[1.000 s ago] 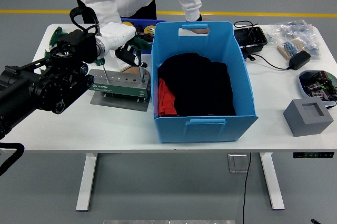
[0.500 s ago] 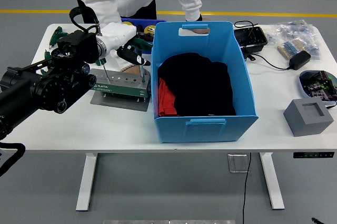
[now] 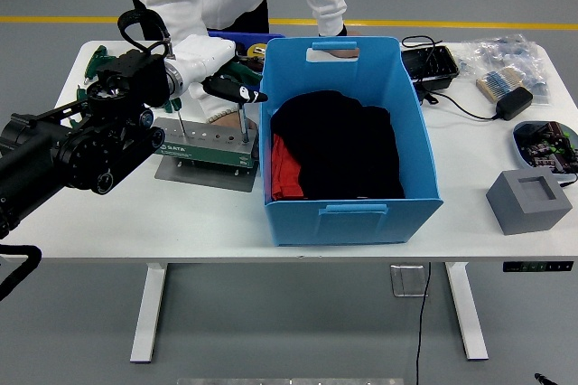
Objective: Lift tool from toolbox,place it in box,lift tool from toolbox,place it in box
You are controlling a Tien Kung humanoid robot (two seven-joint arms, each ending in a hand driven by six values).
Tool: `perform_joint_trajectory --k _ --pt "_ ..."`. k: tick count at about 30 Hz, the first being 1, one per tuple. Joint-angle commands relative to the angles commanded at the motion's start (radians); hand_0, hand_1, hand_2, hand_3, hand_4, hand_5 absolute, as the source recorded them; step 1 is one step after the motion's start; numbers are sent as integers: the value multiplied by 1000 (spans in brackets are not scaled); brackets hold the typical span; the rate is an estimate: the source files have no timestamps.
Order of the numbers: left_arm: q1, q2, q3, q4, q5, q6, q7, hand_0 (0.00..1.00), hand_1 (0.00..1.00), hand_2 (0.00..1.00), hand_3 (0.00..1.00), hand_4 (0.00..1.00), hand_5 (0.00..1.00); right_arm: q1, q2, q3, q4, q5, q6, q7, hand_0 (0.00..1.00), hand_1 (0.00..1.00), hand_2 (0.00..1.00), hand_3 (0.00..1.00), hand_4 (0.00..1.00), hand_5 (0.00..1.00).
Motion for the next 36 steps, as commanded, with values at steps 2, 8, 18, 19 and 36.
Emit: perform_joint_trajectory --k 2,8,18,19,36 --pt "-1 0 -2 0 4 -1 -9 172 2 12 45 688 735 0 0 0 0 0 0 0 692 684 733 586 794 716" --pt "-4 0 -6 -2 11 -8 -19 170 2 9 43 678 692 0 1 -5 0 1 1 -2 694 684 733 586 794 716" --pt "-15 8 -8 -10 16 -52 -36 169 2 5 41 668 660 -5 4 8 0 -15 2 -7 694 684 734 586 795 716" --pt "-16 9 -9 -12 19 -54 -37 164 2 5 42 671 648 -6 4 8 0 -15 2 -7 694 684 733 586 795 716" --pt "-24 32 -45 -62 50 -76 -47 164 2 12 48 685 576 -16 8 16 0 -31 0 -11 694 684 733 585 794 717"
